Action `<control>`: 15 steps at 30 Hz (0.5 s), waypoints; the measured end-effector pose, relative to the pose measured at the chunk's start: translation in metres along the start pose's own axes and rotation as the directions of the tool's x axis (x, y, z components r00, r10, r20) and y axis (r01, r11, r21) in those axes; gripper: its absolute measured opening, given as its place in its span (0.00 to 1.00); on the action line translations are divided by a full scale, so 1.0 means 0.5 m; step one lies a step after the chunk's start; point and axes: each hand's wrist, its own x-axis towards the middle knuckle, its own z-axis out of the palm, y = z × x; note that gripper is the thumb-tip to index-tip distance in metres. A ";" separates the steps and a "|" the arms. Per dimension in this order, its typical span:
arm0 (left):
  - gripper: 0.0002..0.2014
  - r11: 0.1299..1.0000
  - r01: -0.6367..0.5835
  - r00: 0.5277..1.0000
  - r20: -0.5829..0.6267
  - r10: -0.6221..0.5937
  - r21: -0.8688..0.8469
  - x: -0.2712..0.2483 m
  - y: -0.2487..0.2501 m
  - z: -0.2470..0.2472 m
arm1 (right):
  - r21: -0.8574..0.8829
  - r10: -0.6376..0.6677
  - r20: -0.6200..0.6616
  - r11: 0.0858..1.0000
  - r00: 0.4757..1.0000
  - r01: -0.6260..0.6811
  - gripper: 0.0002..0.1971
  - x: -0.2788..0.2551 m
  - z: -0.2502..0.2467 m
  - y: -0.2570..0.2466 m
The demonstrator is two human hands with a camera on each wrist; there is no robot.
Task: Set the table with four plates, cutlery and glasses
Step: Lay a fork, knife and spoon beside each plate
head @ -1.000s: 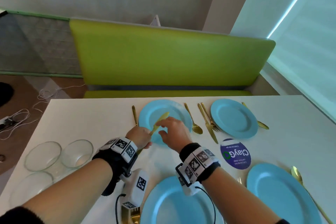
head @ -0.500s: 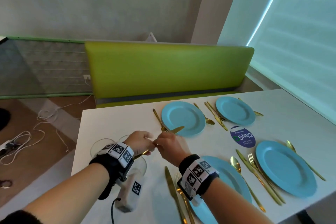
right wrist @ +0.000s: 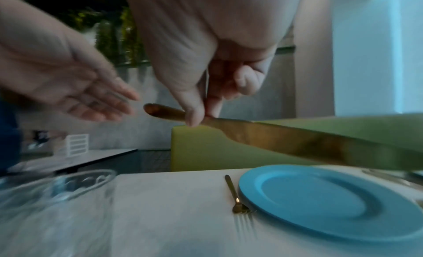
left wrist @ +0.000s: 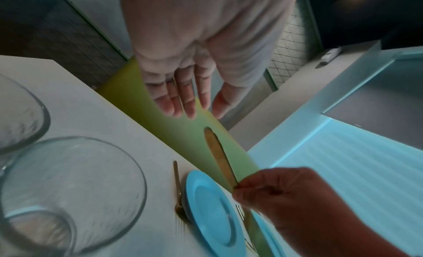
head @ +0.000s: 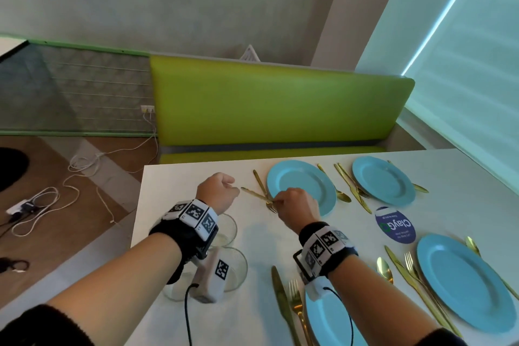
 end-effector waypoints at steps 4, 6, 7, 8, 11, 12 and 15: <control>0.13 0.999 -0.008 1.000 -0.017 0.009 0.032 0.049 0.001 -0.025 | 0.037 0.224 0.141 0.972 0.964 -0.232 0.11 0.085 0.035 0.012; 0.11 1.000 -0.004 1.000 -0.009 0.004 0.007 0.073 -0.001 -0.032 | -0.014 0.244 0.207 0.969 0.947 -0.247 0.12 0.130 0.068 0.013; 0.09 1.000 0.000 1.000 -0.008 0.000 -0.010 0.084 -0.003 -0.034 | -0.034 0.256 0.232 0.966 0.938 -0.256 0.12 0.148 0.082 0.009; 0.07 1.000 0.007 1.000 -0.008 -0.007 -0.030 0.093 -0.005 -0.035 | -0.049 0.276 0.257 0.961 0.926 -0.273 0.11 0.163 0.093 0.003; 0.06 0.995 0.026 1.000 0.005 -0.026 -0.101 0.119 -0.015 -0.034 | -0.015 0.353 0.300 0.931 0.886 -0.366 0.08 0.203 0.133 -0.007; 0.07 0.992 0.037 0.999 0.011 -0.036 -0.124 0.126 -0.017 -0.032 | 0.001 0.371 0.309 0.921 0.876 -0.390 0.09 0.213 0.144 -0.011; 0.05 0.985 0.052 0.999 0.021 -0.049 -0.163 0.141 -0.024 -0.028 | 0.021 0.385 0.336 0.909 0.859 -0.416 0.11 0.234 0.171 -0.020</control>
